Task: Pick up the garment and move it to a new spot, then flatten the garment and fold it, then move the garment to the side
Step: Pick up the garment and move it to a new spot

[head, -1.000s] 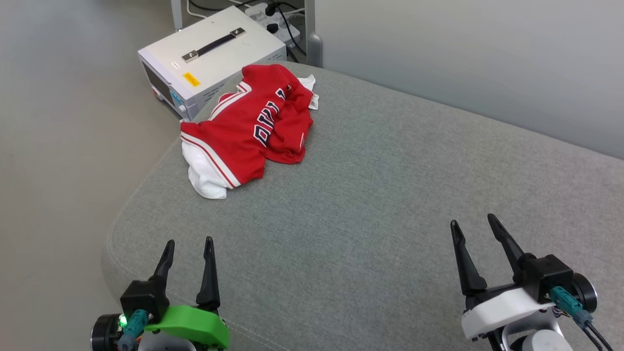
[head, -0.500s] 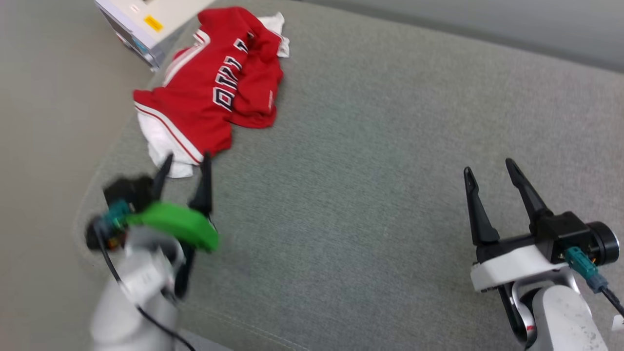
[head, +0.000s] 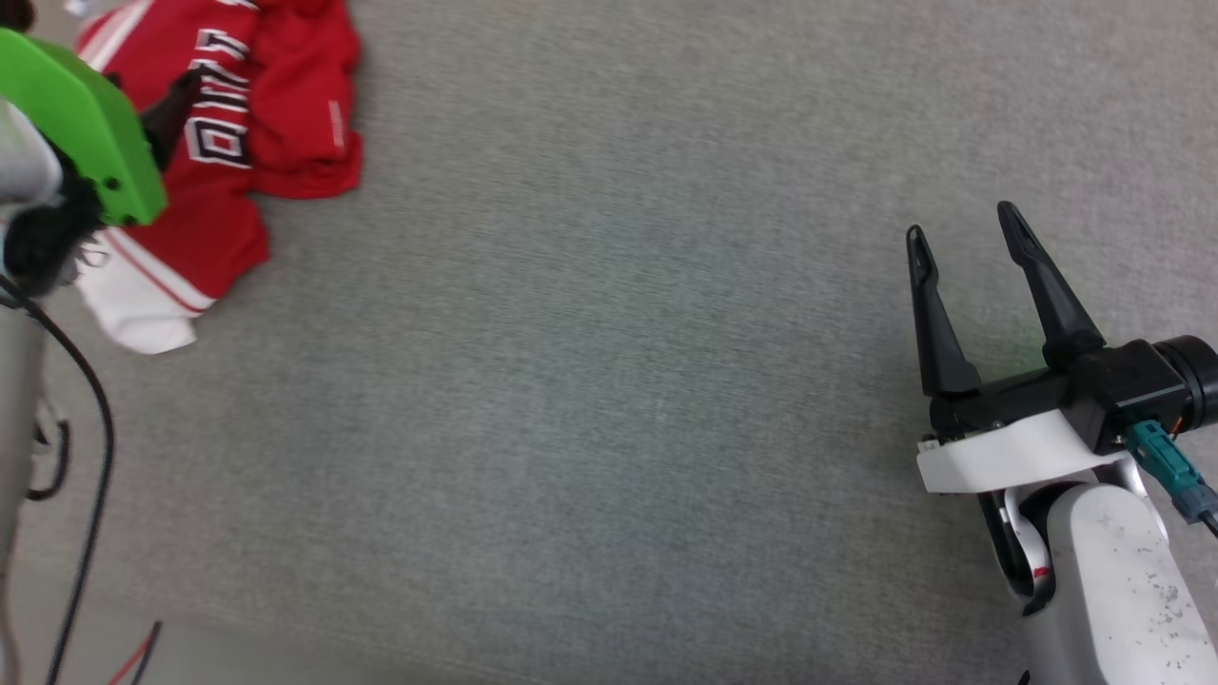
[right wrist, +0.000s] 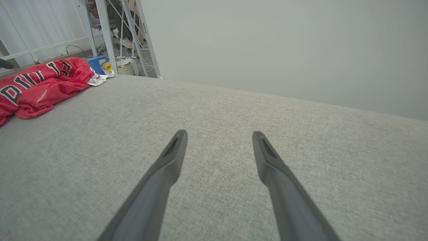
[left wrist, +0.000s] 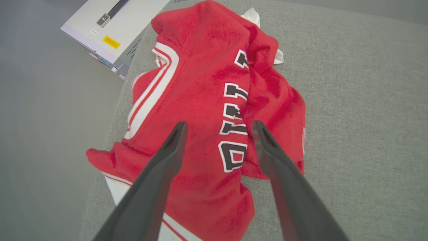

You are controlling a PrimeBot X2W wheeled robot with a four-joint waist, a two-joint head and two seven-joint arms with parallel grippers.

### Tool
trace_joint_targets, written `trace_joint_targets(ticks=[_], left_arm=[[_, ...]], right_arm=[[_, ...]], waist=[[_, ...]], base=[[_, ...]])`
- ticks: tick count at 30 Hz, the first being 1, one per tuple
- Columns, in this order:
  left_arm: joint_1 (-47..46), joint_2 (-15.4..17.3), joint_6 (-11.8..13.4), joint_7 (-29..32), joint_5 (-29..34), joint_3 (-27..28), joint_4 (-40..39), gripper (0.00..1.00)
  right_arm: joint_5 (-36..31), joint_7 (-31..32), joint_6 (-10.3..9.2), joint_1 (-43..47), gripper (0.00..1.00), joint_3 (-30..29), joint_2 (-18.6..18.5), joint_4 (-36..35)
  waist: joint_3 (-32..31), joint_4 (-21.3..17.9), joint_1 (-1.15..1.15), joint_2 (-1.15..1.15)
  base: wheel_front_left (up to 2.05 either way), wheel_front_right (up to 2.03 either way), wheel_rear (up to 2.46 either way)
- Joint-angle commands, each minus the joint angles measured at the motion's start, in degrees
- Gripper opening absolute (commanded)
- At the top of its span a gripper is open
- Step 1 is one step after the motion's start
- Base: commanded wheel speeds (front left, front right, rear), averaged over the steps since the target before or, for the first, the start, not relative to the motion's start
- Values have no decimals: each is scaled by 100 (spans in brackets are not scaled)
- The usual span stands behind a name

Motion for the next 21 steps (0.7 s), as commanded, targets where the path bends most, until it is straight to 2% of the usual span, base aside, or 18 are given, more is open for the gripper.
trace_joint_targets(ticks=[1, 4, 7, 12, 16, 17, 18, 19, 21], left_arm=[[-170, 145, -15, 239, -127, -65, 52, 100], [-379, 426, -16, 709, -312, -127, 179, 100], [-463, 535, -16, 1009, -474, -132, 331, 100], [-470, 559, -10, 1265, -604, -157, 613, 100], [-417, 477, 5, 1239, -628, -191, 799, 100], [-400, 461, 4, 1169, -609, -210, 830, 76], [-397, 456, 4, 1051, -584, -205, 854, 27], [-380, 443, 3, 912, -552, -213, 894, 0], [-334, 420, -1, 648, -509, -236, 950, 0]], right_arm=[[21, -35, -5, -117, 100, 9, 5, -45], [47, -35, -5, -162, 100, 41, 19, -72], [55, -35, -5, -171, 100, 49, 29, -76], [60, -35, -5, -176, 100, 33, 42, -85], [45, -35, -5, -205, 100, 44, 47, -71], [40, -35, -5, -211, 100, 45, 49, -64], [35, -35, -5, -214, 100, 47, 50, -58], [29, -35, -5, -215, 100, 48, 51, -44], [21, -35, -5, -200, 100, 51, 53, -9]], waist=[[632, -627, -1, 62], [762, -761, -1, 62], [839, -848, -1, 62], [914, -909, -1, 62], [949, -911, -1, 62], [948, -905, -1, 62], [944, -900, -1, 62], [920, -892, -1, 62], [841, -876, -1, 62]], base=[[0, 0, 0], [0, 0, 0], [0, 0, 0], [0, 0, 0], [0, 0, 0], [0, 0, 0], [0, 0, 0], [0, 0, 0], [0, 0, 0]])
